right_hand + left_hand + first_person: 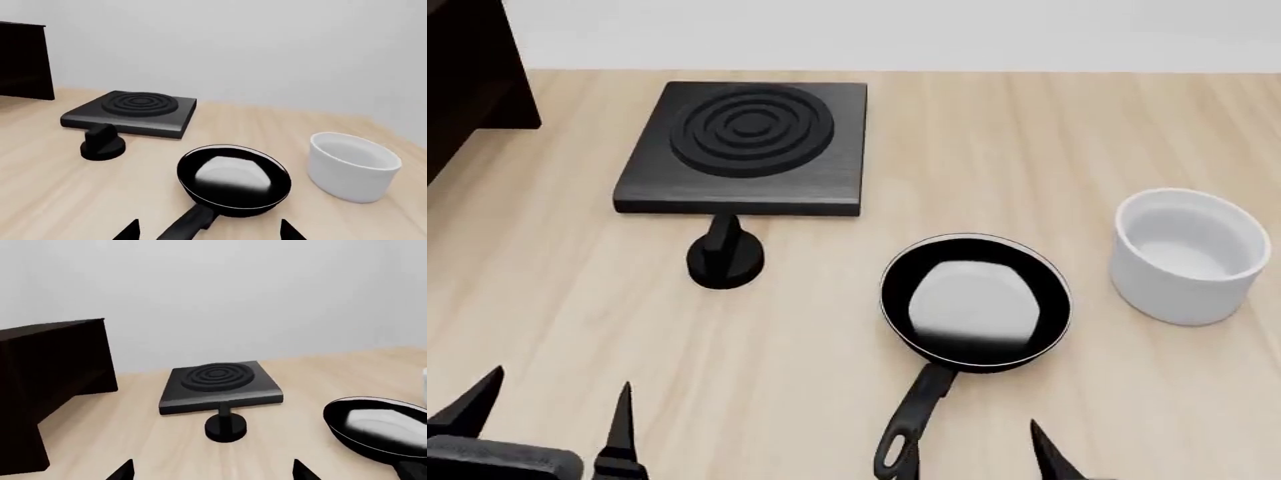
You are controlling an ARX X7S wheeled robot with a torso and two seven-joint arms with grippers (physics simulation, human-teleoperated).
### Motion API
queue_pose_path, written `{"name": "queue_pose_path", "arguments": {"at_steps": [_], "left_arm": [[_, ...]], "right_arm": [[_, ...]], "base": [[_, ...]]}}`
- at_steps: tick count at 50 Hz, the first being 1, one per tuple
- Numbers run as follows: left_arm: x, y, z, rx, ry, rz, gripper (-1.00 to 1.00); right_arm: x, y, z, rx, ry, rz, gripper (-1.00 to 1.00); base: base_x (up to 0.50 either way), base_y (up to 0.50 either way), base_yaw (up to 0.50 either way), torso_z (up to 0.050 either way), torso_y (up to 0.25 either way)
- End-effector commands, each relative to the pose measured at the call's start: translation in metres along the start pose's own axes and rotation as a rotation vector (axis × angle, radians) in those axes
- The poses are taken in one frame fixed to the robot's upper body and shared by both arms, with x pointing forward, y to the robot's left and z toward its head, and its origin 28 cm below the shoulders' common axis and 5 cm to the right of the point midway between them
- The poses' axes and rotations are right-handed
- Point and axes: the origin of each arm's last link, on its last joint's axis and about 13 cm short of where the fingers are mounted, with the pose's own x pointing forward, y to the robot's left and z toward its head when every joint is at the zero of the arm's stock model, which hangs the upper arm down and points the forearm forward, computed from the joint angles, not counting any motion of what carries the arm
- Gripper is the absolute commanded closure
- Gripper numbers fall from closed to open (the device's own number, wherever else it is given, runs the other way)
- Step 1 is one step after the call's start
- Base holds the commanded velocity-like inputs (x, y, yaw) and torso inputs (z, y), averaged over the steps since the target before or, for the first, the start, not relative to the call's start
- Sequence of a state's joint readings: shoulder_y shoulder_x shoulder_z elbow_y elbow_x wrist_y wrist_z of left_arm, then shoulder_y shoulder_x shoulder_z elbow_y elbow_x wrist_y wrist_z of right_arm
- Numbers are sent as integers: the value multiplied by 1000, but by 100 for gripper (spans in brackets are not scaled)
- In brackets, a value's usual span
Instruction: Put the frying pan under the cabinet shelf.
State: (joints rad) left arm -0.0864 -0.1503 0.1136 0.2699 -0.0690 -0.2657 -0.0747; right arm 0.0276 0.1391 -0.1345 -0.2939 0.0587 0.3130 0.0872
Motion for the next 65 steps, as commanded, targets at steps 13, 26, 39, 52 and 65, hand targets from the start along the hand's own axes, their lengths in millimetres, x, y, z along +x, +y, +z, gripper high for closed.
{"name": "queue_pose_path", "arguments": {"at_steps": [13,26,39,52,65], "left_arm": [[16,24,104,101,-63,-91,-100],[23,35,135,132,-100,-85,-100],[31,46,169,169,-129,-74,-100],[38,52,204,223,-133,-98,-100],[31,53,218,253,-160,-87,-100]], "right_arm": [[6,-30,121,-117,-115,20,-100],[15,-38,160,-165,-154,35,-100],[23,-43,188,-174,-168,43,-100],[28,-47,225,-213,-204,59,-100],[26,-44,238,-249,-239,64,-100]], "base": [[0,0,0,0,0],[0,0,0,0,0],[0,0,0,0,0],[0,14,0,0,0],[0,500,0,0,0]]}}
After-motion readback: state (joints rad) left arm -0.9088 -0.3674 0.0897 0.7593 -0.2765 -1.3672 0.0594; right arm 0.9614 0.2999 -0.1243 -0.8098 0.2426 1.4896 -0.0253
